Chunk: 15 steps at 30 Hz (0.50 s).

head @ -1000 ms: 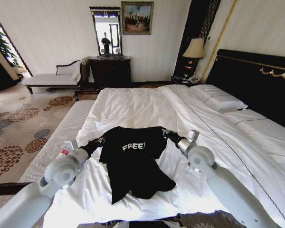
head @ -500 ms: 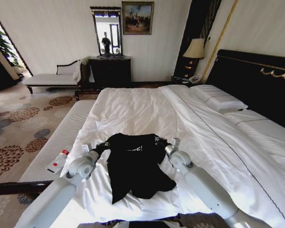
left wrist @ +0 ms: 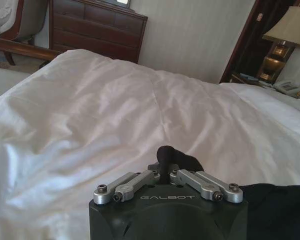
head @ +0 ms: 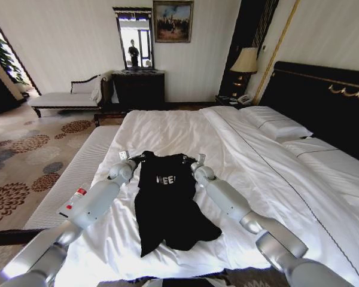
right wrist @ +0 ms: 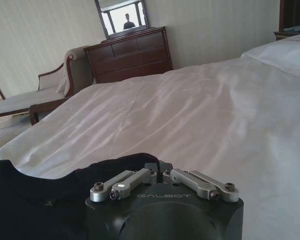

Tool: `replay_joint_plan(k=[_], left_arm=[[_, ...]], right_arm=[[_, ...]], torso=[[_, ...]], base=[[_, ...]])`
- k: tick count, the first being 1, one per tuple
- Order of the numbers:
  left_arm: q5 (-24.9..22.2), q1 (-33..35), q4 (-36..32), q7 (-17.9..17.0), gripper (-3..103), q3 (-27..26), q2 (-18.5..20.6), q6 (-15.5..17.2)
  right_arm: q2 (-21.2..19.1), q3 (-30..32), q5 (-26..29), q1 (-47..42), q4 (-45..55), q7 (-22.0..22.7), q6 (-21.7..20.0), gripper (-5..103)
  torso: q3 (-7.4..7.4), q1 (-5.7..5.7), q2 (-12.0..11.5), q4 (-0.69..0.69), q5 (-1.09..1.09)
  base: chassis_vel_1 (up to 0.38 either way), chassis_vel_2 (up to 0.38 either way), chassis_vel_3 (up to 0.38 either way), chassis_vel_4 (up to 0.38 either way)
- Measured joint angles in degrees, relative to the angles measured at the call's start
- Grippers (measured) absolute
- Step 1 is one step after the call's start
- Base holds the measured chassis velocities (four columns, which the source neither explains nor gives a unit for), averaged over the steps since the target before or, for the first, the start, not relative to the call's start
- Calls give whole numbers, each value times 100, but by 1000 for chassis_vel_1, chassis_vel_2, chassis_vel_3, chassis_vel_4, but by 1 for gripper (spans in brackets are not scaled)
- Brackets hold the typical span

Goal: Fold the clothes on the bed.

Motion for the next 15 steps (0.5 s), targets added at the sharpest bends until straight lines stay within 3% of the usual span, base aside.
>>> replay_joint_plan(k=[6, 11, 15], left_arm=[[127, -329, 949, 158, 2, 12, -398, -28], [452, -659, 1812, 312, 2, -47, -950, -123], [777, -938, 2586, 506, 2, -71, -1506, -198]], right_arm=[[242, -20, 24, 456, -985, -162, 74, 1], [461, 82, -74, 719, -1733, -369, 143, 1], [786, 424, -445, 1029, -2747, -639, 267, 1]], torso=[[-1, -2, 1, 1, 1], [-2, -3, 1, 3, 1], [-1, -1, 1, -5, 2]], base=[[0, 0, 0, 0], [0, 0, 0, 0], [0, 0, 0, 0]])
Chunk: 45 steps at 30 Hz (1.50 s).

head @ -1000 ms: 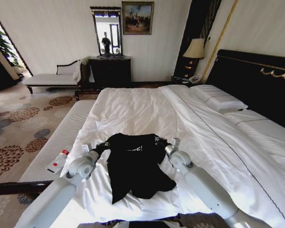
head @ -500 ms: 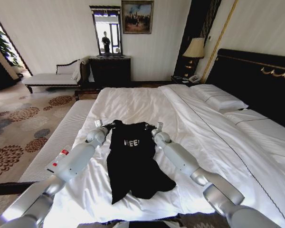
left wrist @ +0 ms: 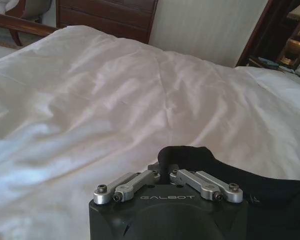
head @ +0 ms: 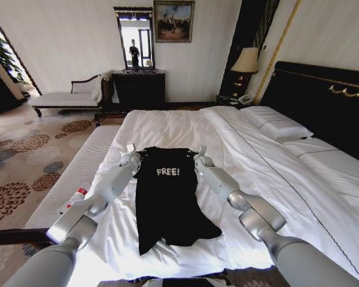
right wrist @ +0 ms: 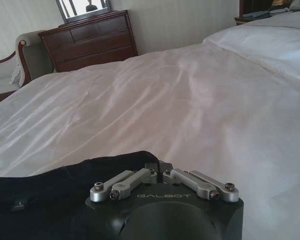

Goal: Fold the clothes on the bed.

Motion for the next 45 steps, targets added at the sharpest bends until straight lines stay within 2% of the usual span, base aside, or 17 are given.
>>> replay_joint_plan(k=[5, 12, 16, 19, 22, 23, 26, 27, 28, 30, 32, 34, 35, 38, 40, 43, 45], left_arm=[[246, -227, 683, 74, 2, -146, -492, -42], [354, -285, 814, 57, -1, -56, -580, -5], [260, -256, 792, -28, 14, -64, -591, 160], [147, -171, 711, -51, 25, -126, -630, 245], [111, -118, 635, -79, 30, -136, -621, 250], [160, -97, 625, -105, 41, -151, -605, 210], [179, -87, 582, -160, 46, -183, -571, 178], [167, -80, 534, -190, 52, -197, -547, 168], [103, -63, 435, -225, 57, -194, -488, 168], [-69, 28, 92, -323, 68, -98, -230, 166], [-113, 65, -23, -350, 68, -58, -147, 158], [-424, 308, -713, -507, 79, 117, 373, 112], [-497, 405, -941, -541, 85, 147, 524, 101], [-593, 605, -1341, -644, 89, 165, 786, 89], [-727, 988, -1953, -762, 98, 84, 1103, 63], [-794, 1359, -2472, -819, 100, -12, 1357, 56], [-795, 1981, -3278, -822, 100, -206, 1712, 23]], right_arm=[[208, 430, -439, 174, -704, -255, 275, 1], [141, 537, -472, 115, -635, -400, 291, 1], [120, 512, -555, 41, -596, -481, 270, 1], [118, 538, -762, -34, -598, -504, 333, 17], [107, 572, -769, -53, -588, -487, 361, 23], [67, 551, -751, -56, -545, -474, 369, 33], [-6, 455, -658, -79, -405, -460, 364, 33], [-46, 403, -590, -100, -310, -441, 346, 44], [-111, 327, -479, -139, -152, -407, 312, 44], [-247, 189, -304, -260, 212, -295, 251, 61], [-270, 183, -267, -292, 283, -259, 249, 61], [-420, 211, -93, -478, 606, -97, 251, 66], [-486, 211, -44, -541, 715, -70, 251, 77], [-692, 193, 119, -729, 1084, -7, 248, 82], [-1021, 221, 345, -1061, 1721, 88, 181, 93], [-1314, 366, 510, -1423, 2351, 215, 86, 99], [-1672, 615, 630, -1931, 3097, 395, -14, 100]], torso=[[0, 0, 0, 7, 0], [-1, -1, 0, 4, 0], [-1, -1, 1, 6, -1], [-1, -1, 1, 6, -1], [-1, -1, 1, 2, -1], [-1, -1, 1, 3, -1], [-1, -1, 1, 5, -1], [-1, -1, 0, 5, -1], [-1, -1, 1, 5, -2], [-1, -1, 1, 4, -1], [-1, -1, 1, 5, -1], [-2, -1, 1, 8, -1], [-2, -1, 1, 9, 0], [-1, -1, 1, 10, -1], [-2, -1, 1, 6, 0], [-2, -2, 1, 1, -2], [-2, -2, 1, 1, -1]], base=[[0, 0, 0, 0], [0, 0, 0, 0], [0, 0, 0, 0], [0, 0, 0, 0], [0, 0, 0, 0], [0, 0, 0, 0], [0, 0, 0, 0], [0, 0, 0, 0], [0, 0, 0, 0], [0, 0, 0, 0], [0, 0, 0, 0], [0, 0, 0, 0], [0, 0, 0, 0], [0, 0, 0, 0], [0, 0, 0, 0], [0, 0, 0, 0], [0, 0, 0, 0]])
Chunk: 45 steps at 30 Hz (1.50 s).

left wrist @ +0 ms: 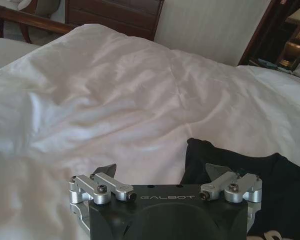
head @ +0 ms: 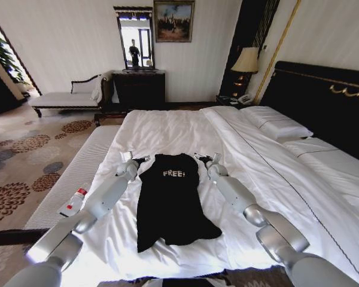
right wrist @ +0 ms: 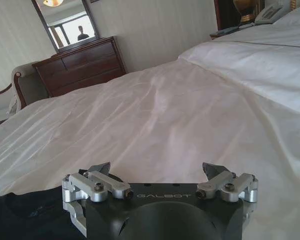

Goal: Fold the clothes on the bed.

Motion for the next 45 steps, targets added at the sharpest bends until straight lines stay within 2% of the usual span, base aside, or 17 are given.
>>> replay_joint_plan(k=[1, 2, 4, 8, 11, 14, 18, 23, 26, 27, 31, 33, 34, 36, 39, 41, 45], left_arm=[[0, 0, 0, 0, 100, 0, 0, 0], [21, 272, -331, 32, 100, -136, 144, -8], [120, 1012, -1067, 187, 100, -578, 550, -79], [439, 1542, -1481, 326, 100, -894, 841, -243], [568, 1986, -1993, 349, 100, -1113, 1068, -366], [574, 2324, -2394, 389, 100, -1255, 1209, -425], [742, 2804, -2812, 529, 100, -1426, 1356, -495], [915, 3385, -3229, 644, 101, -1772, 1328, -534], [982, 3971, -3553, 760, 100, -2083, 1267, -536], [982, 3971, -3553, 760, 100, -2083, 1267, -536], [1122, 4878, -3901, 825, 99, -2298, 933, -576], [1159, 4977, -3926, 838, 99, -2310, 888, -581], [1375, 5406, -4037, 921, 99, -2388, 646, -616], [1477, 5585, -4093, 974, 99, -2422, 549, -640], [1754, 6309, -4343, 1200, 99, -2631, 309, -741], [1774, 6410, -4380, 1221, 99, -2665, 294, -756], [1826, 7118, -4640, 1340, 98, -2819, 271, -845]], right_arm=[[0, 0, 0, 0, 0, 0, 0, 100], [-128, 100, 5, -200, 312, 96, -18, 100], [-443, 327, -44, -674, 1143, 270, -42, 100], [-805, 620, -157, -1214, 1935, 235, -48, 100], [-1118, 1102, -353, -2108, 2670, 30, -25, 100], [-1220, 1382, -645, -2565, 3024, -35, 104, 100], [-1309, 1803, -1113, -3128, 3427, -124, 268, 100], [-1329, 2357, -1245, -3975, 4079, -183, 350, 100], [-1195, 2785, -1441, -4779, 4527, -201, 418, 100], [-1195, 2785, -1441, -4779, 4527, -201, 418, 100], [-787, 3263, -1683, -5577, 4864, -279, 516, 100], [-724, 3292, -1722, -5645, 4881, -293, 534, 100], [-411, 3366, -1911, -5906, 4914, -352, 630, 100], [-263, 3377, -2004, -5996, 4914, -370, 682, 100], [148, 3371, -2237, -6171, 4890, -390, 774, 100], [176, 3368, -2245, -6174, 4890, -389, 774, 100], [485, 3362, -2252, -6188, 4930, -340, 730, 100]], torso=[[0, 0, 0, 0, 0], [0, 0, 0, -1, -2], [-1, -1, 0, 8, 3], [-1, -2, 1, 13, -1], [0, -2, 1, -4, 1], [-1, -2, 1, -3, 2], [0, -1, 1, 8, 3], [0, 0, 1, 5, -1], [-1, -1, 1, 2, 2], [-1, -1, 1, 2, 2], [0, 0, 0, 4, -2], [0, 0, 0, 6, -2], [0, 0, 0, 5, 0], [0, -1, 0, 4, 2], [-1, -1, 0, 4, 1], [0, -1, 1, 6, 1], [1, 1, -1, 4, 1]], base=[[0, 0, 0, 0], [0, 0, 0, 0], [0, 0, 0, 0], [0, 0, 0, 0], [0, 0, 0, 0], [0, 0, 0, 0], [0, 0, 0, 0], [0, 0, 0, 0], [0, 0, 0, 0], [0, 0, 0, 0], [0, 0, 0, 0], [0, 0, 0, 0], [0, 0, 0, 0], [0, 0, 0, 0], [0, 0, 0, 0], [0, 0, 0, 0], [0, 0, 0, 0]])
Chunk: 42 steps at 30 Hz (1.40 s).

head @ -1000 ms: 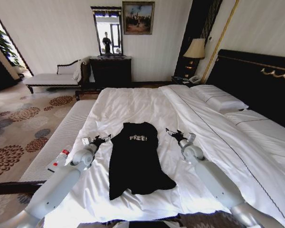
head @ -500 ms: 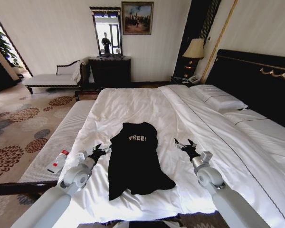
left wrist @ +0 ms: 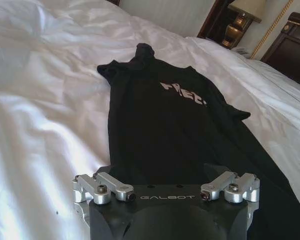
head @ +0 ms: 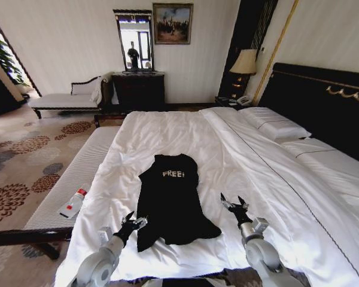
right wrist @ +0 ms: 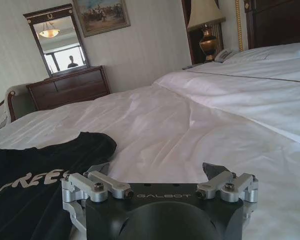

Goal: Fold the clothes on the bed.

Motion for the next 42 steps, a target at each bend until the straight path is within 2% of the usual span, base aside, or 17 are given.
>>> replay_joint_plan(k=[2, 6, 11, 18, 26, 34, 36, 39, 42], left_arm=[[19, 97, -37, 25, 98, -15, -5, -12], [87, 733, -236, 200, 98, -125, 1, -97], [229, 1065, -127, 364, 98, -129, 15, -235], [341, 1074, 54, 458, 98, 9, -23, -295], [470, 841, 372, 507, 96, 329, -30, -215], [438, 719, 521, 484, 95, 340, 3, -201], [483, 681, 535, 484, 90, 367, -29, -189], [545, 660, 531, 486, 88, 409, -49, -176], [656, 580, 499, 489, 73, 470, -81, -138]], right_arm=[[43, -5, -9, -11, -2, 4, -3, 100], [173, -36, -121, -79, -93, -12, 6, 100], [161, -42, -101, -3, -159, -9, -6, 100], [143, -46, -83, 32, -195, 3, -80, 100], [119, -8, -5, 53, -161, 82, -177, 100], [137, 54, 26, 15, -161, 88, -190, 100], [127, 60, 36, 16, -161, 88, -193, 100], [123, 60, 43, 24, -160, 89, -204, 100], [116, 60, 61, 28, -133, 89, -232, 100]], torso=[[0, 0, 0, 0, -1], [-1, -1, 1, 0, -1], [0, 0, 0, 1, 0], [0, 0, 0, 0, 0], [0, 0, 0, 1, 0], [0, 0, 0, 0, 0], [0, 0, 0, 0, 0], [0, 0, 0, 1, 0], [0, 0, 0, 1, 0]], base=[[0, 0, 0, 0], [0, 0, 0, 0], [0, 0, 0, 0], [0, 0, 0, 0], [0, 0, 0, 0], [0, 0, 0, 0], [0, 0, 0, 0], [0, 0, 0, 0], [0, 0, 0, 0]])
